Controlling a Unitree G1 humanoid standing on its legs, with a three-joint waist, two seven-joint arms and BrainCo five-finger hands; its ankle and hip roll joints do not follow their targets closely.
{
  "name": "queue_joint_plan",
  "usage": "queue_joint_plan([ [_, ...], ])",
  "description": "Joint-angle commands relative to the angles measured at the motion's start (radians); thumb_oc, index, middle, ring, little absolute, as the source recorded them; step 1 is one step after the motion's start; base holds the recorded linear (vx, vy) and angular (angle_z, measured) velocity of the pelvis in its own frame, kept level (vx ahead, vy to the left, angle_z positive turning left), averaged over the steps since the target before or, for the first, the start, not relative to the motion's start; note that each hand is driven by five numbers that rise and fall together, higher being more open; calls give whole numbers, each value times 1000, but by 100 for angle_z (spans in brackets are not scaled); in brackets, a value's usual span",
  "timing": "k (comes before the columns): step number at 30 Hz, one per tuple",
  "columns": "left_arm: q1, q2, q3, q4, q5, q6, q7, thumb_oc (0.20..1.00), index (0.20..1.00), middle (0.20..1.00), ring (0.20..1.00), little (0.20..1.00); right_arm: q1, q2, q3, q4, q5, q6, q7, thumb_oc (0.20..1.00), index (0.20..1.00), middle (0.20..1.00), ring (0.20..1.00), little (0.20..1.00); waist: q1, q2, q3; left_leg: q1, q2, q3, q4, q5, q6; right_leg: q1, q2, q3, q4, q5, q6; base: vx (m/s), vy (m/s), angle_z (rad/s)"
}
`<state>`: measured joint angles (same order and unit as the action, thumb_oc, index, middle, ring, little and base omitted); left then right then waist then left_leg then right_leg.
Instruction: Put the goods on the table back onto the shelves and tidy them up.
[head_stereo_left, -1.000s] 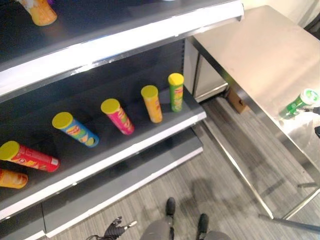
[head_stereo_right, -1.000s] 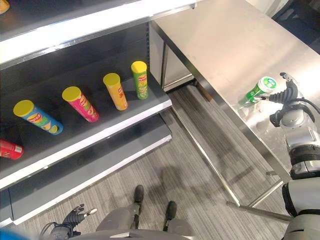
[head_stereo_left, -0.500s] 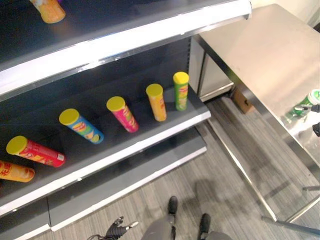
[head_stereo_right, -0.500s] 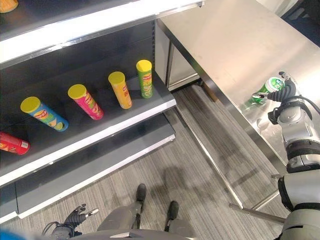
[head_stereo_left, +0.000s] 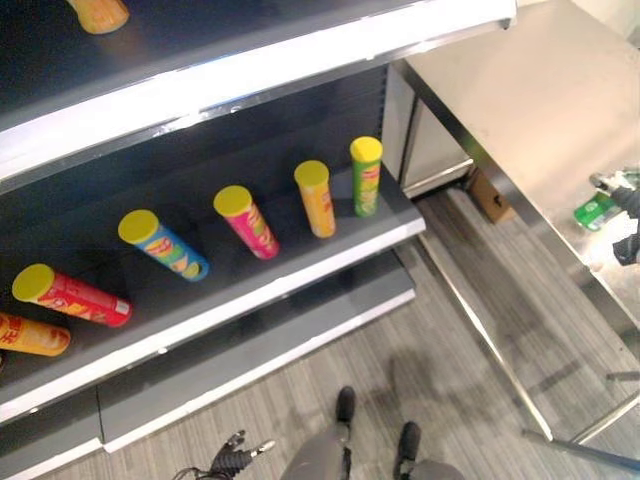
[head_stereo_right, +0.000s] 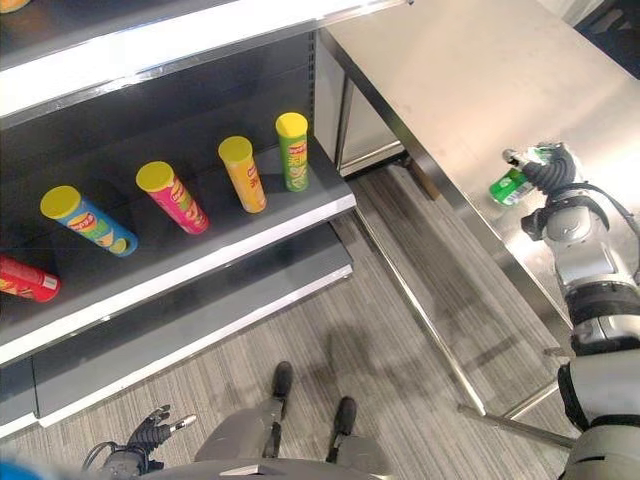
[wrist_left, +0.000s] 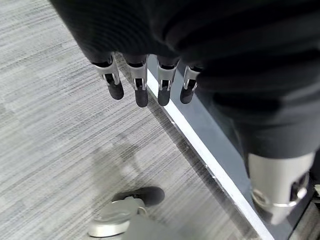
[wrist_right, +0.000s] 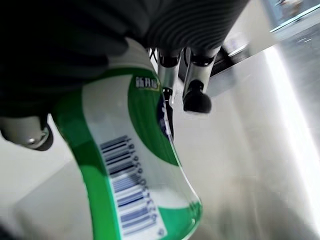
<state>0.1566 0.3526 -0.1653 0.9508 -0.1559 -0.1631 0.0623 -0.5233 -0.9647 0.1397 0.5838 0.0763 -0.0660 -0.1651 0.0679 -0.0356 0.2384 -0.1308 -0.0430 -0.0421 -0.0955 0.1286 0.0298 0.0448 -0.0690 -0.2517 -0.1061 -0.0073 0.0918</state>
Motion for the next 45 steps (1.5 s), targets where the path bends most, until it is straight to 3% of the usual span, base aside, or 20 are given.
queue_joint_plan([
  [1, -11, 5, 19, 21, -33, -6, 4, 1000, 1000, 1000, 1000, 1000, 7, -92, -35, -67, -33, -61, -40, 200, 200, 200, 200, 200, -2, -27, -24, 76, 63, 2, 8, -144, -77, 20, -22, -18, 19, -88, 19, 2, -28, 5],
  [7, -8, 13, 62, -1, -30, 1, -1, 1000, 1000, 1000, 1000, 1000, 211, -82, -230, -291, -49, -105, -50, 200, 200, 200, 200, 200, 11, -66, -39, 87, 84, -36, 8, -140, -99, 53, 4, -46, 19, -116, -5, -22, -104, 12],
  [11, -3, 25, 83, -33, -39, 1, -8, 1000, 1000, 1000, 1000, 1000, 268, -55, -311, -404, -33, -154, -68, 200, 200, 200, 200, 200, 47, -111, -23, 56, 114, -80, 8, -103, -132, 58, 43, -86, 19, -137, -33, -129, -175, 43],
  [12, -9, 26, 81, -30, -36, 2, -9, 1000, 1000, 1000, 1000, 1000, 277, -52, -327, -419, -31, -157, -70, 200, 200, 200, 200, 200, 41, -115, -15, 34, 118, -64, 8, -86, -133, 52, 40, -112, 19, -137, -33, -140, 26, 71],
  [13, -13, 21, 93, -39, -28, 6, -13, 1000, 1000, 1000, 1000, 1000, 317, -61, -358, -451, -39, -163, -66, 200, 200, 200, 200, 200, 16, -118, -18, 27, 154, 109, 15, -93, -109, 50, 30, -157, 19, -137, -28, -66, 94, 84],
  [15, -5, 14, 107, -33, -15, 8, -15, 1000, 1000, 1000, 1000, 1000, 354, -68, -383, -478, -59, -161, -59, 200, 200, 200, 200, 200, 4, -103, -27, 49, 188, 237, 12, -102, -116, 67, 31, -173, 19, -146, -22, 26, 166, 104],
  [17, 3, 10, 112, -26, -7, 10, -19, 1000, 1000, 1000, 1000, 1000, 368, -68, -393, -495, -64, -157, -47, 200, 200, 200, 200, 200, 1, -94, -35, 52, 189, 250, 8, -107, -117, 70, 29, -180, 19, -143, -20, 62, 176, 77],
  [22, 9, 23, 98, 37, 61, 15, -21, 1000, 1000, 1000, 1000, 1000, 293, -86, -341, -494, -74, -145, -37, 200, 200, 200, 200, 200, 6, -79, -81, 86, 140, 231, 8, -148, -89, 94, -25, -189, 28, -121, 5, 139, 282, 35],
  [23, 11, 29, 91, 43, 73, 14, -25, 1000, 1000, 1000, 1000, 1000, 258, -102, -319, -496, -77, -144, -34, 200, 200, 200, 200, 200, 12, -72, -89, 100, 111, 219, 8, -162, -71, 92, -54, -187, 64, -117, 19, 156, 362, 13],
  [26, 11, 35, 87, 38, 76, 14, -27, 1000, 1000, 1000, 1000, 1000, 229, -115, -300, -500, -83, -142, -33, 200, 200, 200, 200, 200, 11, -64, -90, 113, 89, 213, 8, -178, -50, 73, -90, -185, 140, -119, 33, 94, 268, 12],
  [27, 8, 38, 82, 37, 81, 13, -28, 1000, 1000, 1000, 1000, 1000, 213, -124, -291, -502, -86, -145, -34, 200, 200, 200, 200, 200, 11, -57, -92, 120, 74, 208, 8, -188, -40, 67, -110, -186, 177, -119, 44, 109, 308, 15],
  [29, -2, 52, 71, 26, 80, 13, -30, 1000, 1000, 1000, 1000, 1000, 183, -149, -277, -531, -89, -143, -22, 200, 200, 200, 200, 200, 0, -44, -76, 154, 35, 185, 8, -207, -8, 18, -176, -174, 356, -58, 55, 106, 377, 9],
  [32, -16, 58, 65, 22, 75, 10, -28, 1000, 1000, 1000, 1000, 1000, 175, -160, -275, -550, -83, -149, -23, 200, 200, 200, 200, 200, -14, -39, -61, 164, 20, 166, 8, -216, 5, -34, -189, -120, 463, -45, 58, 1, 127, 42],
  [35, -38, 61, 57, 2, 59, -3, -33, 1000, 1000, 1000, 1000, 1000, 184, -191, -311, -591, -52, -165, -14, 200, 200, 200, 200, 200, -34, -21, -58, 156, 26, 132, 8, -205, 2, -73, -127, -29, 345, -77, 41, -17, -1, 23],
  [39, -43, 64, 51, -1, 55, -12, -33, 1000, 1000, 1000, 1000, 1000, 163, -235, -303, -603, -19, -182, -12, 200, 200, 200, 200, 200, -42, -27, -58, 161, 26, 99, 8, -201, -4, -76, -86, 90, 113, -22, 58, 12, -70, 14],
  [40, -43, 64, 50, -1, 55, -12, -33, 1000, 1000, 1000, 1000, 1000, 163, -236, -303, -603, -19, -182, -12, 200, 200, 200, 200, 200, -42, -27, -58, 163, 26, 99, 8, -202, -4, -71, -85, 89, 106, -19, 58, 93, -222, 36],
  [42, -37, 63, 48, 5, 43, -13, -31, 1000, 1000, 1000, 1000, 1000, 75, -298, -237, -571, 48, -193, 11, 200, 200, 200, 200, 200, -28, -70, -93, 167, 46, 63, 8, -199, -36, 4, -59, 74, 19, -3, 57, 139, -373, 64],
  [44, -30, 57, 43, 7, 33, -14, -31, 1000, 1000, 1000, 1000, 1000, 8, -329, -173, -549, 65, -198, 19, 200, 200, 200, 200, 200, -27, -76, -106, 168, 60, 53, 8, -197, -48, 15, -49, 51, 19, -15, 52, 87, -258, 66],
  [45, -26, 49, 37, 19, 29, -12, -31, 1000, 1000, 1000, 1000, 1000, -88, -349, -85, -516, 88, -201, 30, 200, 200, 200, 200, 200, -21, -82, -115, 170, 73, 47, 8, -193, -63, 26, -39, 36, 19, -30, 42, 59, -207, 49],
])
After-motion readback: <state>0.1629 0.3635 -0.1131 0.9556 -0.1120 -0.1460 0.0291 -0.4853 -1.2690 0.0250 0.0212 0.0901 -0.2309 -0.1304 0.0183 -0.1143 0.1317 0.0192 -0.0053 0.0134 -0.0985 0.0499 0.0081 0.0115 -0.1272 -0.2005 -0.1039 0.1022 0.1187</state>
